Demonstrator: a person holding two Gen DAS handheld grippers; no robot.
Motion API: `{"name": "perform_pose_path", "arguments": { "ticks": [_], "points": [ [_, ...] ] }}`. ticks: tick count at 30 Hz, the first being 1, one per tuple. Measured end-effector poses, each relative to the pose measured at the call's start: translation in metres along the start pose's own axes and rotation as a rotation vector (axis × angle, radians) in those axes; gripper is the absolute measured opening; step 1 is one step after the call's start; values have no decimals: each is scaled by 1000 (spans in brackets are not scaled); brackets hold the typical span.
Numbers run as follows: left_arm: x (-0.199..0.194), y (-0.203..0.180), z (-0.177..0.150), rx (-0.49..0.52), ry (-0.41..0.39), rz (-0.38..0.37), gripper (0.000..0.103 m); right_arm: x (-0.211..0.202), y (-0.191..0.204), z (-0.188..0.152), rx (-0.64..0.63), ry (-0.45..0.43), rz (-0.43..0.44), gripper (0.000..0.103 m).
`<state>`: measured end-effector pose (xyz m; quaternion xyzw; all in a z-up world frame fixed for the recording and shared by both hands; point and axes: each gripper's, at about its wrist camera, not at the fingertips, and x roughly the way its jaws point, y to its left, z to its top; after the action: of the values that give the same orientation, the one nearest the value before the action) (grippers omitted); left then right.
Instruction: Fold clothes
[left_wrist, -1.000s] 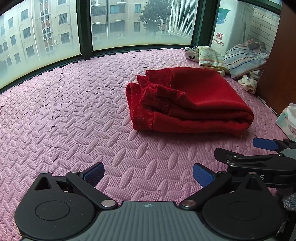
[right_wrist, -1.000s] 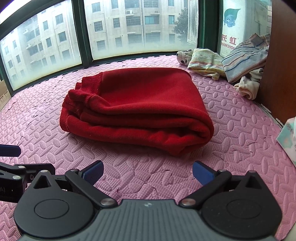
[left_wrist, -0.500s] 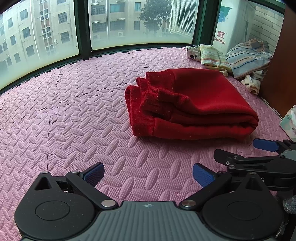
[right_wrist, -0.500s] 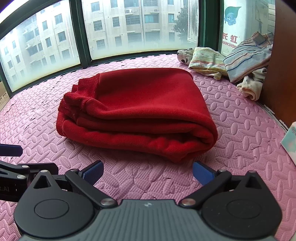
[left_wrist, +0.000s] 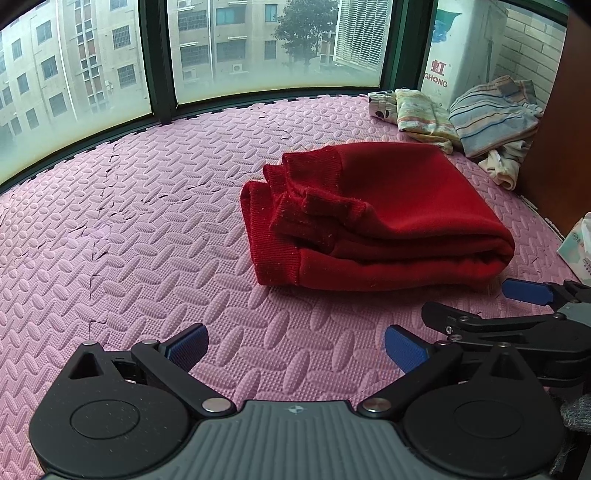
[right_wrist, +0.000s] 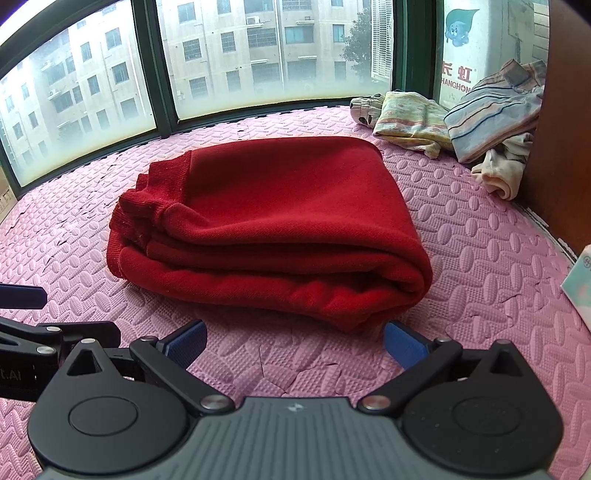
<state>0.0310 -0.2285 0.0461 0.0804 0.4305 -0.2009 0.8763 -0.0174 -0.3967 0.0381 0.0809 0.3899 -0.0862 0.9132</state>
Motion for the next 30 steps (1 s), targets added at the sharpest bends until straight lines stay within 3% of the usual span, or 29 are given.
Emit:
{"name": "perform_pose_path", "arguments": {
  "ticks": [30],
  "points": [
    [0, -4, 2, -35, 27, -4, 103, 3, -6, 2, -16, 33, -5, 103]
  ]
}}
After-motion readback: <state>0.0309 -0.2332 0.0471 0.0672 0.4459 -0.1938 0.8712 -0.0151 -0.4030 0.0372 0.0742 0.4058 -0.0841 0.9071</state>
